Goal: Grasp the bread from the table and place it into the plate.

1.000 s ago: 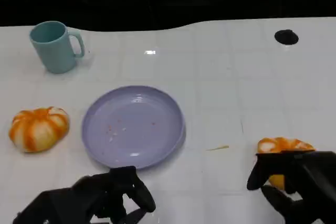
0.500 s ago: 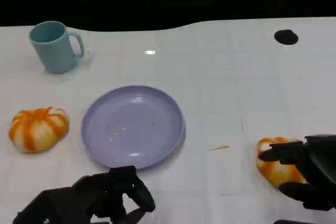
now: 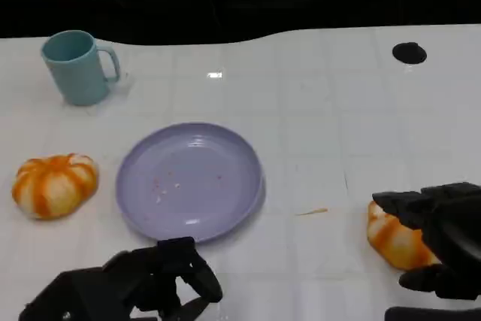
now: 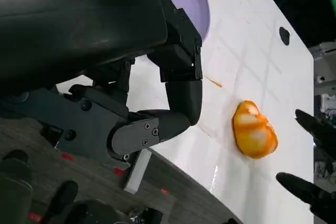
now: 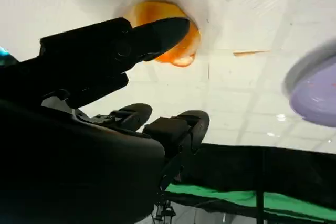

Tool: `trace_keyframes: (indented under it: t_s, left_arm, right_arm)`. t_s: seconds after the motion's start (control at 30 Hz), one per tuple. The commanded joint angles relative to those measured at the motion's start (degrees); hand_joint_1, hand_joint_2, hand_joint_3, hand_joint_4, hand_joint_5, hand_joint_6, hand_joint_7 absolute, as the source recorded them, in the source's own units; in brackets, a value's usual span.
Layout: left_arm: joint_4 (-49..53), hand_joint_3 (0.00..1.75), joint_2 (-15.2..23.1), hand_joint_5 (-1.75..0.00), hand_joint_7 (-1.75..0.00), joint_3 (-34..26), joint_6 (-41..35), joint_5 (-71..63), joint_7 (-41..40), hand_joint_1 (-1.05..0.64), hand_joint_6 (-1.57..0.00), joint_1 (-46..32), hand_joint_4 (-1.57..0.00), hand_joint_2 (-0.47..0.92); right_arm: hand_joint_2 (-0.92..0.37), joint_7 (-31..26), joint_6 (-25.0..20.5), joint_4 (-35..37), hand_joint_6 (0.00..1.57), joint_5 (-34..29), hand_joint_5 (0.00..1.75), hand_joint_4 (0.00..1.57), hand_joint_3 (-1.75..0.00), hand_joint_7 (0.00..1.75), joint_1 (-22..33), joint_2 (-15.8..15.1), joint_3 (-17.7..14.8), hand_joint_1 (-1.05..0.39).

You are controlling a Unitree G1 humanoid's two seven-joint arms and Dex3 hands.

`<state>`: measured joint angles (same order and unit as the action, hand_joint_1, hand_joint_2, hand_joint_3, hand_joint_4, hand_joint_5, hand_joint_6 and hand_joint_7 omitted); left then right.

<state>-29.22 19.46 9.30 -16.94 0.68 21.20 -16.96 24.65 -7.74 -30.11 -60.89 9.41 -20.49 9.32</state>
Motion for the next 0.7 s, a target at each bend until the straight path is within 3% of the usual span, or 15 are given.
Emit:
trace_keyframes:
  t_s: [0.03,0.2,0.7]
  left_arm:
    - [0.1,0.67,0.3,-1.75,-1.44,0.1,-0.4,0.1,0.2,-0.33,-0.59,0.0,-0.62,0.83]
    - [0.3,0.67,0.2,-1.75,-1.44,0.1,0.4,0.0,0.2,-0.33,-0.60,-0.2,-0.63,0.83]
    - [-0.8,0.66,0.3,-1.75,-1.44,0.2,0.1,-0.3,0.0,-0.36,-0.60,-0.7,-0.63,0.84]
  right_arm:
    - [-0.90,1.4,-1.4,4.6,0.31,-1.2,0.07,0.27,0.00,0.00,-3.2,-0.7,1.5,-0.61]
    - [-0.92,0.4,-2.0,11.4,0.32,-2.1,0.08,0.28,-0.01,0.00,-7.2,-1.1,3.4,-0.63]
    - [-0.92,-9.7,-2.6,36.0,0.35,-0.8,0.06,0.28,-0.16,0.01,-17.7,0.2,10.2,-0.64]
